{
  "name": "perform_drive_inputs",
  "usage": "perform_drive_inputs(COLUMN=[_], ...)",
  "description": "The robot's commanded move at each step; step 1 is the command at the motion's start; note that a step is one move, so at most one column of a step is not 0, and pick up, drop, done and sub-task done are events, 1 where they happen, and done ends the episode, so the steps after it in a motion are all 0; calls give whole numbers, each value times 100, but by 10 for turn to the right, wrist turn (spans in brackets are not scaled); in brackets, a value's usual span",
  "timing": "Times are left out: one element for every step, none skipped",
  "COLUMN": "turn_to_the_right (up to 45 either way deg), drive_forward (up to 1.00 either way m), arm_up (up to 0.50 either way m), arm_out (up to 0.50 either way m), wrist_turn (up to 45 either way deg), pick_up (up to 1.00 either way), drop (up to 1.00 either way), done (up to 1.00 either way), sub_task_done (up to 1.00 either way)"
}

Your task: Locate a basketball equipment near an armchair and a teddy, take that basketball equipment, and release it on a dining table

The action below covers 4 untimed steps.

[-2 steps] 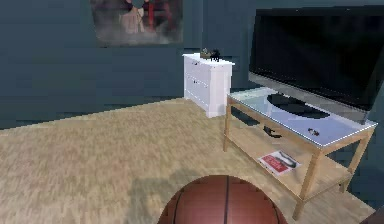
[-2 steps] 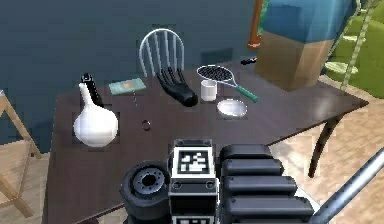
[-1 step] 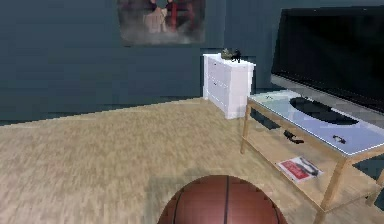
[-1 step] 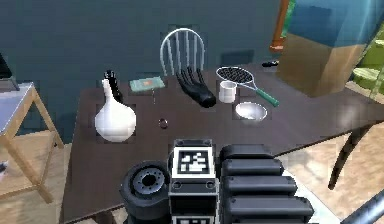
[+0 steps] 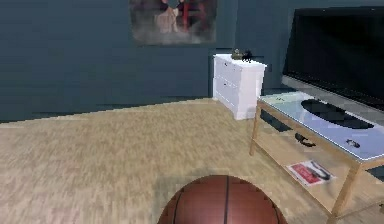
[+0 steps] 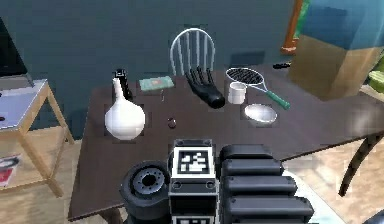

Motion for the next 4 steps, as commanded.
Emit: perform_drive_inputs(turn_to_the_right=[450, 420, -450, -390], drive_forward=[0, 0, 0, 0], arm_up=[0, 0, 0, 0], arm_out=[0, 0, 0, 0], wrist_turn=[0, 0, 0, 0], pick_up=[0, 0, 0, 0], drop=[0, 0, 0, 0], done=[0, 0, 0, 0], sub_task_done=[0, 0, 0, 0])
